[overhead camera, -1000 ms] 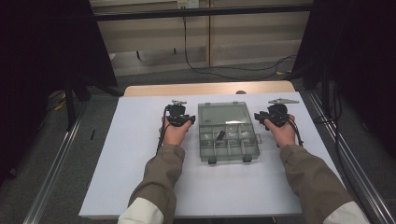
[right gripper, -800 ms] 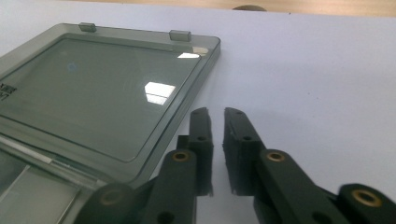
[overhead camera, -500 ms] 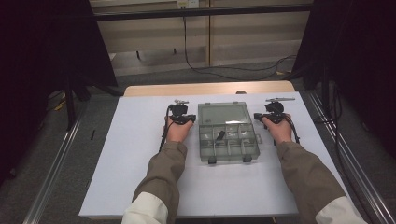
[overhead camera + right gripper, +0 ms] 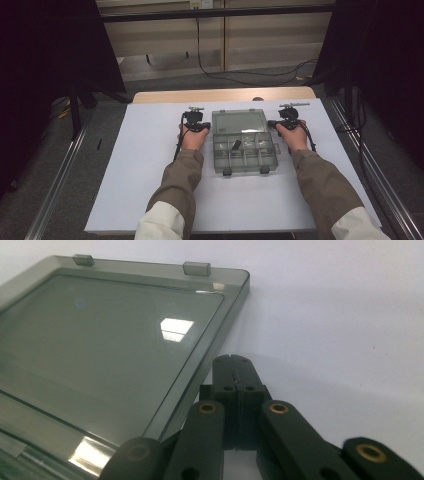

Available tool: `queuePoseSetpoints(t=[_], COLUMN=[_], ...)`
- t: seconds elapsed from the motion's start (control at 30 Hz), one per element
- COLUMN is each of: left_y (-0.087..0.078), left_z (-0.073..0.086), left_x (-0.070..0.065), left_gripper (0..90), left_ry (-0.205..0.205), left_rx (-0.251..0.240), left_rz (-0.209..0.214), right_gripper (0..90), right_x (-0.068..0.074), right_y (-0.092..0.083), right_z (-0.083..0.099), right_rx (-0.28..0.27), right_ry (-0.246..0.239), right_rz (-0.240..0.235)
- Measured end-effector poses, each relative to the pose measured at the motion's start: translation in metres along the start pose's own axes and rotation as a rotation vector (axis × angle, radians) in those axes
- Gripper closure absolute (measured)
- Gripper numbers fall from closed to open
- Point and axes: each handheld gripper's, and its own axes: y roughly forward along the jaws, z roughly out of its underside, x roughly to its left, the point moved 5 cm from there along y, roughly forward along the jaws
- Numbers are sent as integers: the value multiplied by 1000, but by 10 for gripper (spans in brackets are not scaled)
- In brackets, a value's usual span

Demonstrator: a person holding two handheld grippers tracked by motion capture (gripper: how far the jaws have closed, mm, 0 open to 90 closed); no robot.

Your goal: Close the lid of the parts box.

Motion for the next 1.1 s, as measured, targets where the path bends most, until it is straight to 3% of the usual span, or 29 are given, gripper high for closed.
queuePoseSetpoints(t=[0.1,0.23,0.37,0.6,0.7,0.93,1.1], left_y=[2,4,6,7,7,7,9], left_z=[-2,-4,-5,-6,-6,-7,-10], left_x=[-2,-3,-2,-2,-1,-1,-1], left_gripper=[884,887,889,894,898,900,900], left_ry=[0,0,-50,-83,-92,-82,-65], left_rx=[8,17,14,7,9,23,28], left_rz=[-6,-12,0,7,11,1,-23], right_gripper=[900,900,900,900,900,900,900], right_x=[3,1,-1,-2,-2,-1,-1], right_y=[4,8,10,10,11,10,11], right_z=[-4,-5,-8,-7,-7,-7,-8], right_rx=[2,-19,-9,-14,-30,-24,-24], right_ry=[-26,-2,15,34,68,70,29], right_rz=[24,12,-4,-14,-26,-18,-7])
